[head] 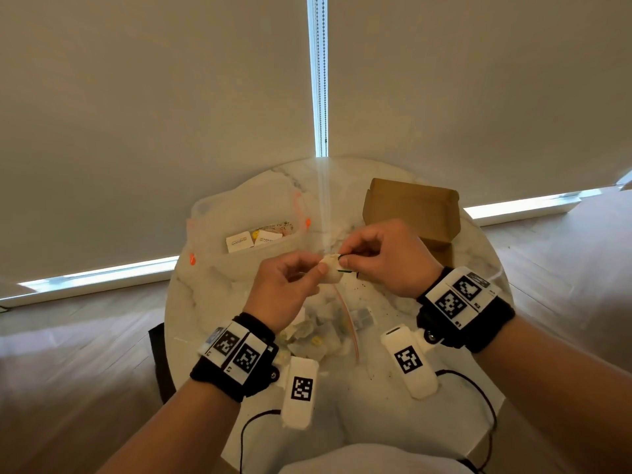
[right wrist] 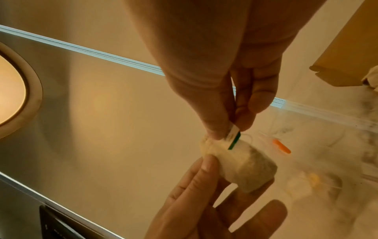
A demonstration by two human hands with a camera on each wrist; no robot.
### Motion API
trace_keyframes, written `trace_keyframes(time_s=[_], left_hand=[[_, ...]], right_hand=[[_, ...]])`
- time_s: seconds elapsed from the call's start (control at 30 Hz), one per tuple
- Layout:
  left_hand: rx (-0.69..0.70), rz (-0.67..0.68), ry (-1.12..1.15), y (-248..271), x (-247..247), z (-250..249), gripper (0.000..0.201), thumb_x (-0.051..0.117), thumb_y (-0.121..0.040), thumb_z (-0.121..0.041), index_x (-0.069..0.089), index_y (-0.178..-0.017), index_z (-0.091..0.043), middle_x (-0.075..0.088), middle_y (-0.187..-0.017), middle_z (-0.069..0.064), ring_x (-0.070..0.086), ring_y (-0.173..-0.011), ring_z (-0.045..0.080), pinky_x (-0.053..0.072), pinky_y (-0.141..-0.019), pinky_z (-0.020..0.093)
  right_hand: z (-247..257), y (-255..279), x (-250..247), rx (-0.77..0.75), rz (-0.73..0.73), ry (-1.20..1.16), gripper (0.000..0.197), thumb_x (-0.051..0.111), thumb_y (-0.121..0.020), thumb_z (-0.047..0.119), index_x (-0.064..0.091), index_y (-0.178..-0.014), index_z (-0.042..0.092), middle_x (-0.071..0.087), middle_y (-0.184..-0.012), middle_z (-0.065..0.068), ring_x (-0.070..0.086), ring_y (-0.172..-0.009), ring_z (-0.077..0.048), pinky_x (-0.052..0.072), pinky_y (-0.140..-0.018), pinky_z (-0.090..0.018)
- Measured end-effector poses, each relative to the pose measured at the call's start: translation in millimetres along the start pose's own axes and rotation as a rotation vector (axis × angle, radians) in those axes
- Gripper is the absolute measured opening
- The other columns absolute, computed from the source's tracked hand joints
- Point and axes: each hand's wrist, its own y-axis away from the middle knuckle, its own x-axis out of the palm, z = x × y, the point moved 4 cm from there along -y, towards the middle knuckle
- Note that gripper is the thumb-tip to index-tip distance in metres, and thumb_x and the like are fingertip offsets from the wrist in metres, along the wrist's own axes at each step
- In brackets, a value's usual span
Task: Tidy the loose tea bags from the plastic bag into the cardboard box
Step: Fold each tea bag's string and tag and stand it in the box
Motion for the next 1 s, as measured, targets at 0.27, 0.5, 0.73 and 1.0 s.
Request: trace_keyframes(time_s=[0.27, 0.5, 0.73, 1.0], left_hand=[[0.072, -0.134, -0.041, -5, -10, -15, 0.016, 0.074, -0.085, -0.007, 0.077, -0.082, -0.022, 0.076, -0.082, 0.001, 0.071, -0.079, 0.017, 0.059, -0.074, 0.031], [0.007, -0.146, 0.109, -12, -10, -25, 0.008, 0.071, -0.087, -0.002, 0.074, -0.094, -0.005, 0.074, -0.085, 0.014, 0.07, -0.071, 0.016, 0.056, -0.063, 0.024], [-0.039, -0.126, 0.11, -21, -6, -29, 0.009, 0.073, -0.086, -0.001, 0.07, -0.094, -0.003, 0.071, -0.075, 0.009, 0.07, -0.068, 0.017, 0.06, -0.067, 0.032], [-0.052, -0.137, 0.096, -29, -9, -29, 0.009, 0.073, -0.086, -0.002, 0.07, -0.094, -0.002, 0.072, -0.086, 0.021, 0.071, -0.076, 0.026, 0.06, -0.069, 0.034]], right_hand=[[1, 9, -17, 0.018, -0.143, -0.09, 0.007, 0.08, -0.079, 0.014, 0.076, -0.086, 0.016, 0.073, -0.074, 0.003, 0.069, -0.068, -0.016, 0.061, -0.063, -0.04], [-10, 21, -4, -0.106, -0.02, 0.063, 0.008, 0.08, -0.078, 0.013, 0.076, -0.083, 0.018, 0.068, -0.082, 0.007, 0.064, -0.074, -0.013, 0.056, -0.069, -0.03], [-8, 32, 17, -0.195, 0.1, 0.141, 0.015, 0.075, -0.081, 0.003, 0.075, -0.093, 0.012, 0.07, -0.084, 0.007, 0.065, -0.079, -0.006, 0.051, -0.069, -0.012], [-7, 38, 15, -0.153, 0.075, 0.061, 0.017, 0.078, -0.08, 0.005, 0.07, -0.092, 0.014, 0.069, -0.082, 0.003, 0.063, -0.076, -0.009, 0.054, -0.068, -0.022]])
